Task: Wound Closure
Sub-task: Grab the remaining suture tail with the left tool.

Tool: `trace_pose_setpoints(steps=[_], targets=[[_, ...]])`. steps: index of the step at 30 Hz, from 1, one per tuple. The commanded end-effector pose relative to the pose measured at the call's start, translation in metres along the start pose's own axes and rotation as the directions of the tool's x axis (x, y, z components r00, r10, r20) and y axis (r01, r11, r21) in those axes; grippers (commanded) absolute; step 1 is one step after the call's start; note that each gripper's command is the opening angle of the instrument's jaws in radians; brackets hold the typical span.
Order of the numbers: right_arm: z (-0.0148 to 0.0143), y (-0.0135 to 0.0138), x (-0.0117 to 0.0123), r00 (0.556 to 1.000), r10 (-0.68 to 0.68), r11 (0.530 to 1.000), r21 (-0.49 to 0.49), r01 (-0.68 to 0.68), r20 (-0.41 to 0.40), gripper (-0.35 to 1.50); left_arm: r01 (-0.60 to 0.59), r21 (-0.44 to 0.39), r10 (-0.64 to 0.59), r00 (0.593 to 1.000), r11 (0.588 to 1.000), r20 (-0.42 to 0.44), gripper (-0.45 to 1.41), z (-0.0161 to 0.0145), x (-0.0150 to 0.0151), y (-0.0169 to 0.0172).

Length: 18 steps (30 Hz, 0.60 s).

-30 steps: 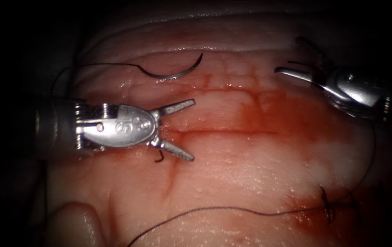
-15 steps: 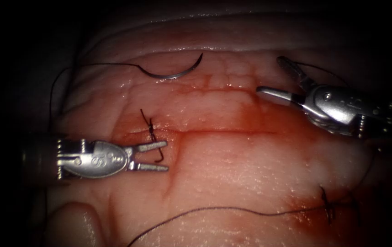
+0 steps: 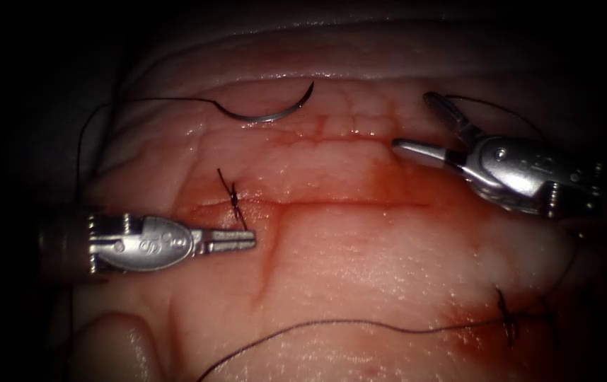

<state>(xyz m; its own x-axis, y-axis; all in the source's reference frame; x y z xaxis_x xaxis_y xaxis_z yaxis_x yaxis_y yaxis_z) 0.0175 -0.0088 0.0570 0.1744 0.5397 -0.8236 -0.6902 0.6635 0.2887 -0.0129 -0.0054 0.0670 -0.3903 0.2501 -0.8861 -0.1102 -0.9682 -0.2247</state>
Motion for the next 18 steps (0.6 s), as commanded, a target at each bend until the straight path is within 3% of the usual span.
trace_pose_setpoints(steps=[1, 3, 5, 11, 14, 18], targets=[[0.0008, -0.0011, -0.0008, 1.0, -0.003, 1.0, 0.005, 0.003, 0.006, 1.06, 0.0, -0.013, 0.0, 1.0, 1.0, -0.008, -0.45, 0.0002, -0.0003, 0.0002], [0.0009, -0.0018, -0.0012, 0.999, -0.004, 1.0, 0.019, 0.003, 0.036, 1.01, 0.003, -0.02, -0.003, 1.0, 1.0, -0.011, -0.45, -0.0003, 0.0, -0.0001], [0.0015, -0.0033, -0.0024, 0.999, -0.02, 0.995, 0.097, 0.015, 0.049, 0.91, 0.011, -0.024, -0.011, 1.0, 1.0, -0.009, -0.45, -0.0015, 0.0005, -0.0006], [0.0032, -0.0067, -0.0045, 0.992, -0.088, 0.977, 0.201, 0.068, 0.089, 1.16, 0.005, -0.011, -0.005, 1.0, 1.0, 0.005, -0.45, -0.003, 0.0015, -0.0018], [0.0047, -0.0087, -0.0052, 0.983, -0.154, 0.96, 0.252, 0.124, 0.101, 1.1, 0.005, 0.008, -0.005, 1.0, 1.0, -0.006, -0.45, -0.0038, 0.002, -0.0025], [0.0069, -0.0108, -0.0052, 0.968, -0.239, 0.948, 0.234, 0.216, 0.074, 1.13, 0.006, 0.017, -0.005, 1.0, 1.0, -0.014, -0.45, -0.0043, 0.0021, -0.003]])
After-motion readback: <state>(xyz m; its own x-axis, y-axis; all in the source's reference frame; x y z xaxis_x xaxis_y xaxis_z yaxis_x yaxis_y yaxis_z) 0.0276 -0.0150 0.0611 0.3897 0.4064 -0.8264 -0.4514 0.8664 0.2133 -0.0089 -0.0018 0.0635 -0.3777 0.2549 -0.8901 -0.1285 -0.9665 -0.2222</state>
